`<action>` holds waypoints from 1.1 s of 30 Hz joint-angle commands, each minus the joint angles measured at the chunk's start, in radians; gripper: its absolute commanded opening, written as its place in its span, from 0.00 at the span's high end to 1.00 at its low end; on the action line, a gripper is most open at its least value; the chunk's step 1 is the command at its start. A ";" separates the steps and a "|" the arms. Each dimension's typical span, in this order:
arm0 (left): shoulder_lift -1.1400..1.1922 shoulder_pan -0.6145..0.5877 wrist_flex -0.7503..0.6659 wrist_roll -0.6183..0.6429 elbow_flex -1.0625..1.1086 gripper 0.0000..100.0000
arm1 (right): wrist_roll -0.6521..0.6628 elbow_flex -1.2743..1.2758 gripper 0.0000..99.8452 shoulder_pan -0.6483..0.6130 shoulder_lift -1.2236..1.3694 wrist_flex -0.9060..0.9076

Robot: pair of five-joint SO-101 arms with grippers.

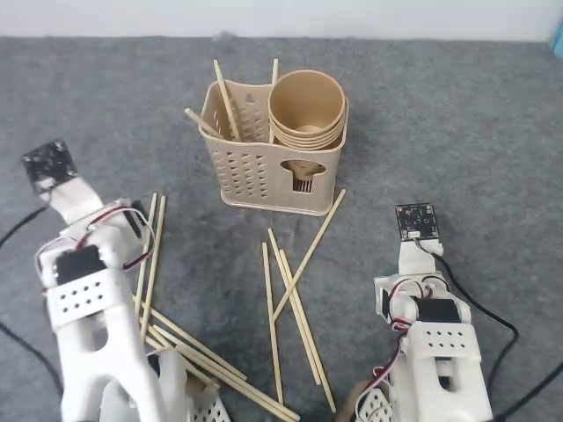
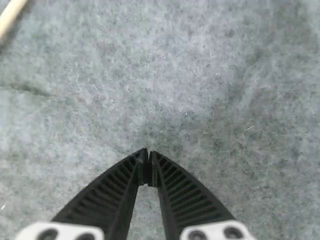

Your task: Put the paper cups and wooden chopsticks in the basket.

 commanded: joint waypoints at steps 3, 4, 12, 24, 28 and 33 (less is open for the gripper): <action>-0.017 -0.005 -0.074 -0.069 0.028 0.83 | 0.020 -0.009 0.99 0.001 -0.022 0.010; -0.002 -0.005 -0.074 -0.071 0.025 0.82 | 0.018 -0.008 0.99 0.001 -0.022 0.010; 0.354 -0.005 -0.109 -0.075 -0.114 0.82 | 0.014 -0.008 0.99 0.001 -0.022 0.010; 0.779 0.015 -0.032 -0.232 -0.361 0.82 | 0.014 -0.008 0.99 0.001 -0.022 0.008; 0.810 0.040 0.095 -0.295 -0.406 0.82 | 0.014 -0.008 0.99 0.001 -0.022 0.007; 0.852 0.051 0.081 -0.293 -0.429 0.96 | 0.014 -0.009 0.99 0.004 -0.022 0.008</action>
